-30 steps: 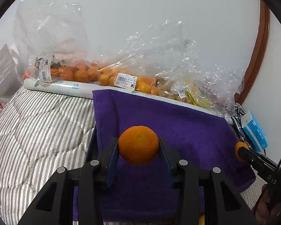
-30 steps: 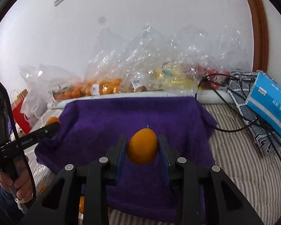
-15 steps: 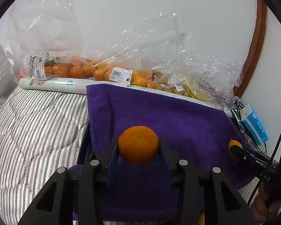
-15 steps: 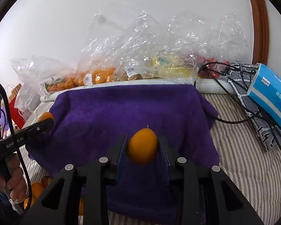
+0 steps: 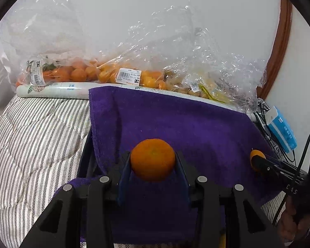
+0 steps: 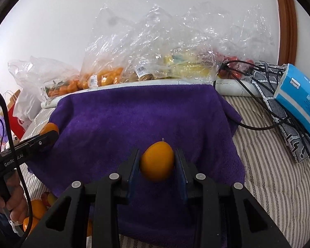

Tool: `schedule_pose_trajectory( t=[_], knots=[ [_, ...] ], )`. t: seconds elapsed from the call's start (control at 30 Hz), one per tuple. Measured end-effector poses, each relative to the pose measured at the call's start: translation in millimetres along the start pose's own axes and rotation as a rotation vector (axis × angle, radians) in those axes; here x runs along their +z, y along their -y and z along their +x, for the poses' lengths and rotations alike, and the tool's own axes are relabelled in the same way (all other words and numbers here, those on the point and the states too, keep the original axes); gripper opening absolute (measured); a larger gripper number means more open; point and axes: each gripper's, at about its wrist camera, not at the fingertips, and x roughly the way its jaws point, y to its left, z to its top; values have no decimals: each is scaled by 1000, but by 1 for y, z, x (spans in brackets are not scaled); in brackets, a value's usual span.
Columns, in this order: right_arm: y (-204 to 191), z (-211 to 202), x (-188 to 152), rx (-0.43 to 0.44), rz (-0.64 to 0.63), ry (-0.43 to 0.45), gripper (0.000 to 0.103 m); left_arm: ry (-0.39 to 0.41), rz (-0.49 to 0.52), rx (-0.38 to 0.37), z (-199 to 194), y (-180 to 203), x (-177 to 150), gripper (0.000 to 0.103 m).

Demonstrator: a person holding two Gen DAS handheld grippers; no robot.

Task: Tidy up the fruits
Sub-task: 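Lower both oranges onto the purple towel and open both tools, then withdraw both open tools from the towel back toward the fruit cluster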

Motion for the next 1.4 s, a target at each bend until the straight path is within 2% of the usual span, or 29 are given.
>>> schedule_pose_trajectory(
  t=[0.43, 0.5, 0.6, 0.73, 0.87, 1.2, 1.3, 1.4],
  knots=[
    [1, -1, 1, 2, -4, 7, 35, -26, 21, -5, 4, 4, -3, 40],
    [1, -2, 0, -2, -1, 14, 43, -23, 22, -6, 4, 5, -3, 40],
    [2, -6, 1, 3, 3, 29, 46, -5, 27, -12, 0, 6, -2, 41],
    [-2, -12, 1, -13, -14, 54, 47, 38, 43, -34, -10, 10, -2, 57],
    [-6, -17, 0, -30, -28, 81, 49, 65, 62, -33, -18, 16, -2, 62],
    [-8, -36, 1, -59, -62, 176, 50, 155, 81, 35, -30, 24, -3, 62],
    [-5, -47, 4, -50, -31, 214, 50, 171, 85, 45, -34, 27, -3, 62],
    [-4, -57, 10, -30, 11, 211, 50, 169, 80, 37, -38, 28, -3, 62]
  ],
)
